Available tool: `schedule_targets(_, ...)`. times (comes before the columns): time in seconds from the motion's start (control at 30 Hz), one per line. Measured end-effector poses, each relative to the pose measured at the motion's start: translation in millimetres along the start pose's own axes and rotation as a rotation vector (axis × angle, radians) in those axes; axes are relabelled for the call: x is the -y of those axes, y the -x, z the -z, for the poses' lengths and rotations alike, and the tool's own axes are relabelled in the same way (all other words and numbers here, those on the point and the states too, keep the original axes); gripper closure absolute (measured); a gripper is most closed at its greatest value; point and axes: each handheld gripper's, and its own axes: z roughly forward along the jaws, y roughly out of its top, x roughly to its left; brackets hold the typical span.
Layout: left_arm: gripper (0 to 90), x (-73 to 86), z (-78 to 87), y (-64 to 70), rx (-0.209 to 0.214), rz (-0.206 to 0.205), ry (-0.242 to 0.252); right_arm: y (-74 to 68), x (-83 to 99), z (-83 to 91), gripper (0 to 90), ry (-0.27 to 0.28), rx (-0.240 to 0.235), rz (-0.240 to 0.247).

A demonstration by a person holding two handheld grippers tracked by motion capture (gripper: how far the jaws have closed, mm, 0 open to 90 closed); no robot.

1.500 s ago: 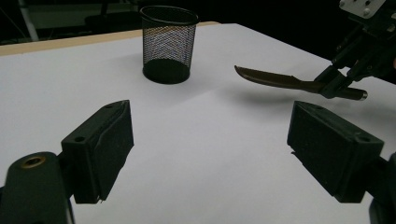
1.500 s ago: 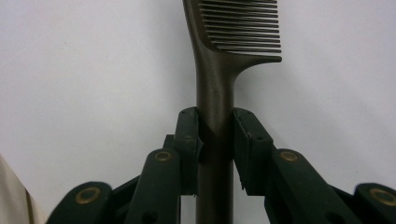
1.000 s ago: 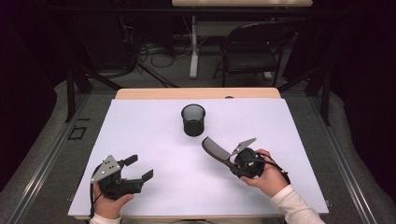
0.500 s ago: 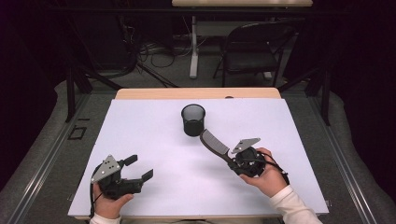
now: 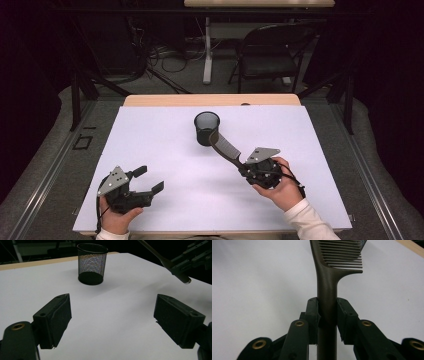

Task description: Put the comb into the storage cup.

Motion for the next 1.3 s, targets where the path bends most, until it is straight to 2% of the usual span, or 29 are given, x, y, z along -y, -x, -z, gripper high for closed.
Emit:
schedule_targets(0.67,14.6,-0.2,0.6,-1.2,-0.005,0.005,0.001,-19.7,-27.6,-1.9,73.2,0.145,0.011,0.031)
schedule_targets(1.1,14.8,-0.1,0.6,-1.7,-0.007,0.009,0.003,-23.9,-38.9,-8.1,73.2,0.206,0.018,0.026)
schedule_targets(1.3,14.8,0.0,0.4,-2.2,-0.007,0.011,0.002,-24.2,-40.8,-11.0,73.2,0.238,0.038,0.027)
